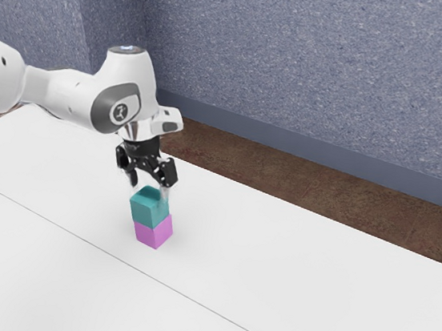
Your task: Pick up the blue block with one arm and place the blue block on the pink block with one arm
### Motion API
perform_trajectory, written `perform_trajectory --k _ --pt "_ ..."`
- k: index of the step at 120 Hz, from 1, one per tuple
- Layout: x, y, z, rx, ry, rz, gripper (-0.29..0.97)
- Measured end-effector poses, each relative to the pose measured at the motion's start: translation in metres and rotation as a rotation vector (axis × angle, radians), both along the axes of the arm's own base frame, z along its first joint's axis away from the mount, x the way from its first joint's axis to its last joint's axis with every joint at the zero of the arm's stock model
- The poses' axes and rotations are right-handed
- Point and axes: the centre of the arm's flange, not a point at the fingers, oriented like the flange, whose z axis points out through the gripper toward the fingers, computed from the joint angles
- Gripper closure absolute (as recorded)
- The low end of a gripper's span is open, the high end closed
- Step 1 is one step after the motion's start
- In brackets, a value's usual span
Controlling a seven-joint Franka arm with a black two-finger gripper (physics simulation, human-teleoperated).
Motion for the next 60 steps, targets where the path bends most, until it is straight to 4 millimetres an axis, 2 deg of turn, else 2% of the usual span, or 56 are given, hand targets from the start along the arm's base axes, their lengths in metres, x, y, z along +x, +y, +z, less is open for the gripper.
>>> perform_trajectory --k 4,12,18,34,60 --pt "0.001 -0.001 0.022 0.006 -0.031 0.000 0.01" --pt "-0.003 -0.002 0.094 0.020 -0.120 0.005 0.01" --pt "-0.010 -0.007 0.122 0.022 -0.138 0.003 0.01" --pt "-0.017 -0.019 0.155 0.036 -0.103 -0.023 0.00" --pt "-0.026 -0.014 0.161 0.053 -0.011 -0.026 0.00"
